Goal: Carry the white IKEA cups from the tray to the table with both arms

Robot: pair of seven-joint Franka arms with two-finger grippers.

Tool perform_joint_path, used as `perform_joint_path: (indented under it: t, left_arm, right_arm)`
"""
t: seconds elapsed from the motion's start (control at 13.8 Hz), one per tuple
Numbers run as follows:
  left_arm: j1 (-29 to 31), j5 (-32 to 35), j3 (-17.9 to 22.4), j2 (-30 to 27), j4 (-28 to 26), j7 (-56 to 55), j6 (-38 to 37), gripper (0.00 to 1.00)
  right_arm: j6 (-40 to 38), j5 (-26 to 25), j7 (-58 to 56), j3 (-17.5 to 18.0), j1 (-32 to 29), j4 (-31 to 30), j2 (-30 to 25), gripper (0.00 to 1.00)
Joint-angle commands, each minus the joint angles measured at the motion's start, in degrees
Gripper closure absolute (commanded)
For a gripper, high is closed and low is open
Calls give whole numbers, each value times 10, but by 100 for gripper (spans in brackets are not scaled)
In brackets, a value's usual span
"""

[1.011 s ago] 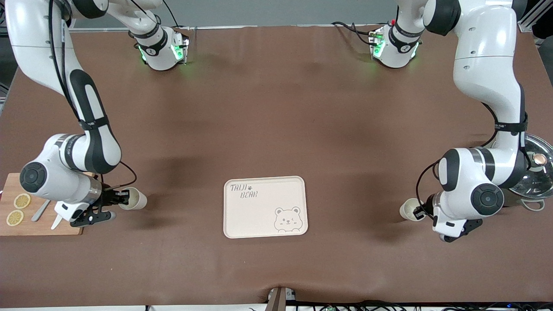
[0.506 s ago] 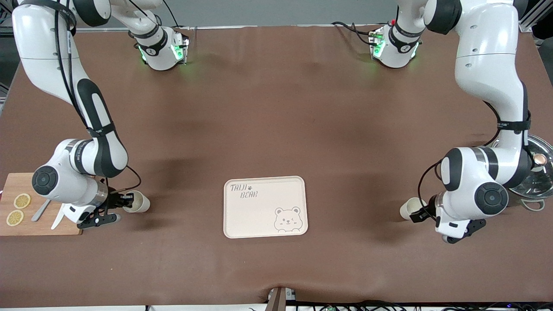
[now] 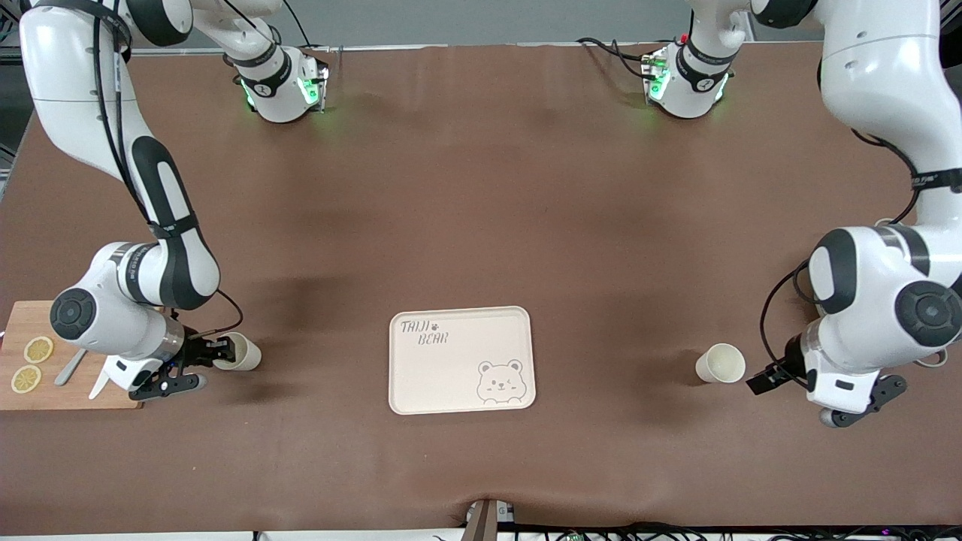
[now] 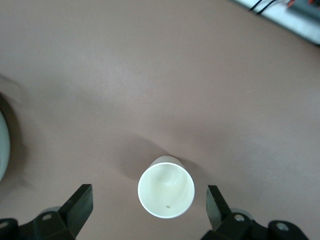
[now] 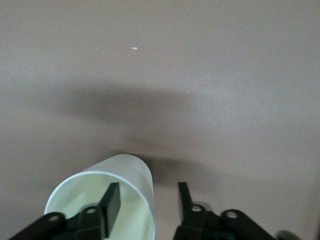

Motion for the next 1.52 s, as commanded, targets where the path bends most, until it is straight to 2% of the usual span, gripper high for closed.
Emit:
perform_joint_path:
  t: [0.0, 0.14, 0.43, 0.65, 1.08, 1.44]
  left_arm:
    - [4, 5, -5, -38, -14, 28, -9, 0]
    - [3, 6, -7, -59, -14, 59, -41, 0]
    - [3, 8, -7, -104, -14, 129, -114, 0]
    - [5, 7, -7, -140, -13, 172, -145, 0]
    - [3, 5, -8, -201, -12, 173, -190, 0]
    - [0, 6, -12, -231, -10, 192, -232, 0]
  right_arm:
    - [-38, 1, -4, 6, -9, 29, -13, 0]
    - [-125, 0, 2, 4, -9, 73, -31, 0]
    - [-310, -1, 15, -26, -2, 182, -71, 0]
    - [-402, -9, 39, -26, -4, 211, -120, 0]
    - [-497, -9, 97, -21, 5, 209, -219, 0]
    - [-506, -12, 95, -25, -12, 208, -237, 0]
